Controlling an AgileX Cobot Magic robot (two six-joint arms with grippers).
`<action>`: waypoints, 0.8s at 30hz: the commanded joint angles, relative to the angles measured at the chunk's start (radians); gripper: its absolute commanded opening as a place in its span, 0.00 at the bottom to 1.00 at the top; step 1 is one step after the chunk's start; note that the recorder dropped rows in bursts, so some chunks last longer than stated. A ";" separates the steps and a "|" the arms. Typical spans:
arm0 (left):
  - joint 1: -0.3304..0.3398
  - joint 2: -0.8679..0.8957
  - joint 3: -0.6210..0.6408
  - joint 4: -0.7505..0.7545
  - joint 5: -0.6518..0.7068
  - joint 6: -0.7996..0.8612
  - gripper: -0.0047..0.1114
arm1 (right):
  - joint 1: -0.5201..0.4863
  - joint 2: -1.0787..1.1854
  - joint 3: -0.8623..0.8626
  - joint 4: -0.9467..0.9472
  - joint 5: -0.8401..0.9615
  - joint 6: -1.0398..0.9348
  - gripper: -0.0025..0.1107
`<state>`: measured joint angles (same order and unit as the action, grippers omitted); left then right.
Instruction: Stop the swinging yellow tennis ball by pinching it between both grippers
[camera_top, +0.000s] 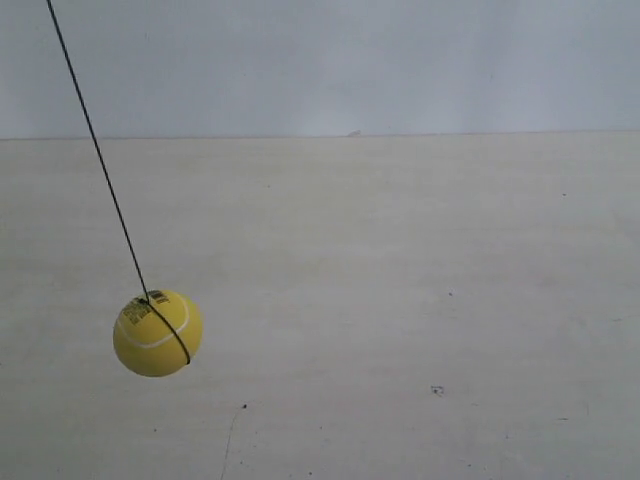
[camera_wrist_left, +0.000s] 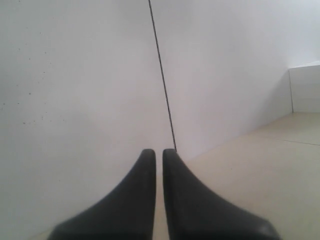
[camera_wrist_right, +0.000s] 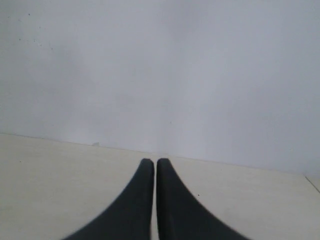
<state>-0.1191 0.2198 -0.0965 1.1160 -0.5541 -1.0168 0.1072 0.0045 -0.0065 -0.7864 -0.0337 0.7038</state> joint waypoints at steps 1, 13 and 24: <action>-0.007 0.002 0.005 -0.005 0.002 0.004 0.08 | -0.008 -0.004 0.006 -0.005 0.021 0.021 0.02; -0.007 0.002 0.005 -0.005 0.005 0.004 0.08 | -0.006 -0.004 0.006 -0.005 0.166 0.024 0.02; -0.007 0.002 0.005 -0.005 0.005 0.004 0.08 | -0.006 -0.004 0.006 0.227 0.010 -0.106 0.02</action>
<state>-0.1191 0.2198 -0.0965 1.1160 -0.5541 -1.0168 0.1034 0.0045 0.0002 -0.6923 -0.0431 0.7232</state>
